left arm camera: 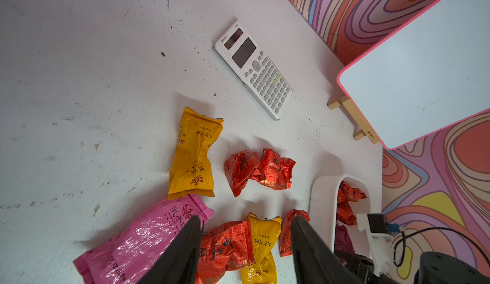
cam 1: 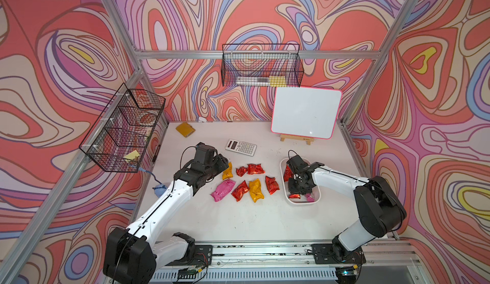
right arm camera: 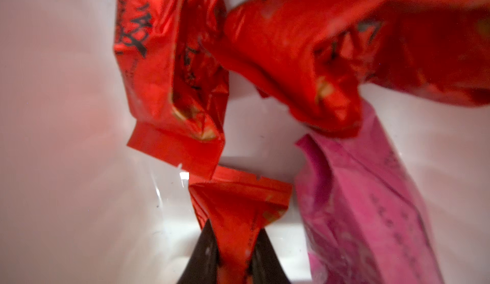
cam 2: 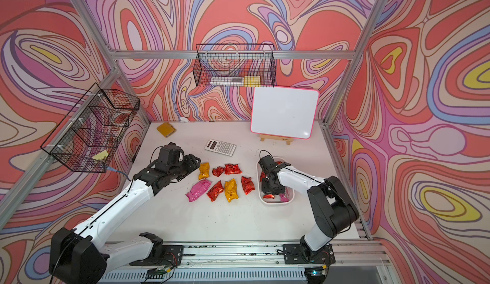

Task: Take the tea bags out of the storage box
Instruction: Pick up the tea bag from the storage box, then place the tea bag at the center of the board.

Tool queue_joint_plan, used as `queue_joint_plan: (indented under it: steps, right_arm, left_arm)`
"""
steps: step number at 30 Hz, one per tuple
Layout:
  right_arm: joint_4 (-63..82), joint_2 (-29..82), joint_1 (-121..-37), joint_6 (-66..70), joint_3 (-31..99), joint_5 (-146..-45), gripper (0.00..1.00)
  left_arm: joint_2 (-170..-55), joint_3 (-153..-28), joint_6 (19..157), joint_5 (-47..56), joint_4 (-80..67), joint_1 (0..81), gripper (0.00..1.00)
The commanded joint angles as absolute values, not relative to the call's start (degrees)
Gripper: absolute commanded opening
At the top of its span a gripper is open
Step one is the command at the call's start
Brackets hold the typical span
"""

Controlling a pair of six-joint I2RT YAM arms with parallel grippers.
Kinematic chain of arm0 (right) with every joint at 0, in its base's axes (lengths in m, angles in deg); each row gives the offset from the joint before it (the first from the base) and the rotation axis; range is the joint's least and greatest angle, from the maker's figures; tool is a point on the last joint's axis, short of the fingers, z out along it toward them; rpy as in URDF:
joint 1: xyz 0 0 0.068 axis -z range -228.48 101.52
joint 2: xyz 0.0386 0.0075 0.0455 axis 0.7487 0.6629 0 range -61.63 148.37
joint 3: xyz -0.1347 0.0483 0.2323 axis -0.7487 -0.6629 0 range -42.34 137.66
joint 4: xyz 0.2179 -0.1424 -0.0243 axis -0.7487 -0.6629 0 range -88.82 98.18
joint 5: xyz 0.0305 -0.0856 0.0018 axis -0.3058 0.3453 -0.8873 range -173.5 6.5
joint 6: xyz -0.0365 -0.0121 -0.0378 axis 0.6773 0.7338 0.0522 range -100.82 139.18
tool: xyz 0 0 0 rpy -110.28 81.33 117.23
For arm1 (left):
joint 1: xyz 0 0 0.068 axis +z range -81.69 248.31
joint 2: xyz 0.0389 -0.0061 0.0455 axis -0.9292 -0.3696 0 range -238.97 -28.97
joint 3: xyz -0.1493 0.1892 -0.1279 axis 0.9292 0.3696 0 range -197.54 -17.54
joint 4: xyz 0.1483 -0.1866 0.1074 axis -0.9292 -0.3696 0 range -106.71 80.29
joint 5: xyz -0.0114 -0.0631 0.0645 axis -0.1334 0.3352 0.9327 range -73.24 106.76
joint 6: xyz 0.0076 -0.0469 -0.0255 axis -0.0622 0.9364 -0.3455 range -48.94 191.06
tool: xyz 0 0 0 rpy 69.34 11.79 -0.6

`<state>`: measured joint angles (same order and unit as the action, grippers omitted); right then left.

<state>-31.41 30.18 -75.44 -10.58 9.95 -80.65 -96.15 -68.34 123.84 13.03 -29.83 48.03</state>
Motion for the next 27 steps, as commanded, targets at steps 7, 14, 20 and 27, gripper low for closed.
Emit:
queue_joint_plan:
  steps: [7,14,20,27]
  right_arm:
    - [-33.9,23.6,-75.37,-11.66,8.73,-81.03,0.12]
    - [-36.95,16.62,-75.49,-12.07,10.31,-81.74,0.12]
    - [-37.83,12.44,-78.01,-14.21,13.72,-83.06,0.12]
    - [-35.73,15.89,-90.47,-18.62,19.61,-81.09,0.12]
  left_arm:
    - [-95.37,-67.55,125.77,13.14,-28.73,48.2,0.58]
    - [-94.28,-65.94,127.36,14.01,-28.48,48.2,0.57]
    - [-93.39,-64.65,129.02,14.93,-28.62,48.18,0.57]
    - [-90.36,-63.1,130.17,17.9,-30.28,48.21,0.57]
